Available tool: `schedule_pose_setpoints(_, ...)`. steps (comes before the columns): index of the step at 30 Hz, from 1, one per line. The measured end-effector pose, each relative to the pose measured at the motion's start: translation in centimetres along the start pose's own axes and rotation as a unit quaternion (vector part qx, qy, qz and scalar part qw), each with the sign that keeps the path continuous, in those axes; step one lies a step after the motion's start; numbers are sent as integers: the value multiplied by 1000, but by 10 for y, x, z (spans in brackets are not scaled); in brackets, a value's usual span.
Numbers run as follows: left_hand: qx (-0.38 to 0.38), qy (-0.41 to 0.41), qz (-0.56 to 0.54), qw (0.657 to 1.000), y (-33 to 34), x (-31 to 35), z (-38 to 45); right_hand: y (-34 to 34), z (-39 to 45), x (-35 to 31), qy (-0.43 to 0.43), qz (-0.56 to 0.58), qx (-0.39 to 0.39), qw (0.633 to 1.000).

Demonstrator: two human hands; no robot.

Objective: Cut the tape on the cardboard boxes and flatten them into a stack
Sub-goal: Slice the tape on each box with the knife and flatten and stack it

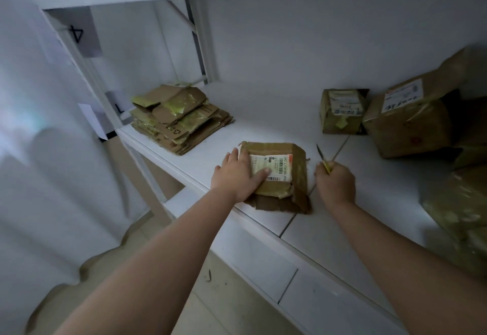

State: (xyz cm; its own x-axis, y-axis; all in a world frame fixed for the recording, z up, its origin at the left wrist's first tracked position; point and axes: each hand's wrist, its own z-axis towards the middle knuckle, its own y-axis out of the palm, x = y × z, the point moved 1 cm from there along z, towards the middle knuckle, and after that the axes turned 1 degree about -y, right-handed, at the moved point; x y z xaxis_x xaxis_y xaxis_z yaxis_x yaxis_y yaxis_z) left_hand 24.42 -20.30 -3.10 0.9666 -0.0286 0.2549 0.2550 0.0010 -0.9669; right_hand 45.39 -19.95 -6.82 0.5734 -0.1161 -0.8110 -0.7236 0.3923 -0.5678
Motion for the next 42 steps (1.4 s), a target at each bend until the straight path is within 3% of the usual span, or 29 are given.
schedule_pose_setpoints(9,-26,-141,-113,983,6,-3,-6,14,-8,-15,26,-163,-104,981)
schedule_pose_setpoints(12,-21,-137,-183,973,9,-5,-9,18,-6,-20,48,-125,-130,982)
schedule_pose_setpoints(16,27,-148,-296,943,2,-20,-8,27,-2,-30,72,9,-141,987)
schedule_pose_setpoints(21,95,-121,-204,967,-23,-50,5,54,3,-70,24,75,-99,992)
schedule_pose_setpoints(28,173,-65,-172,968,-75,-106,54,100,24,-134,-35,81,-20,996)
schedule_pose_setpoints(35,187,3,-103,977,-142,-190,126,174,49,-222,-20,144,33,989)
schedule_pose_setpoints(42,185,61,-75,978,-214,-279,198,244,65,-319,-24,124,76,989)
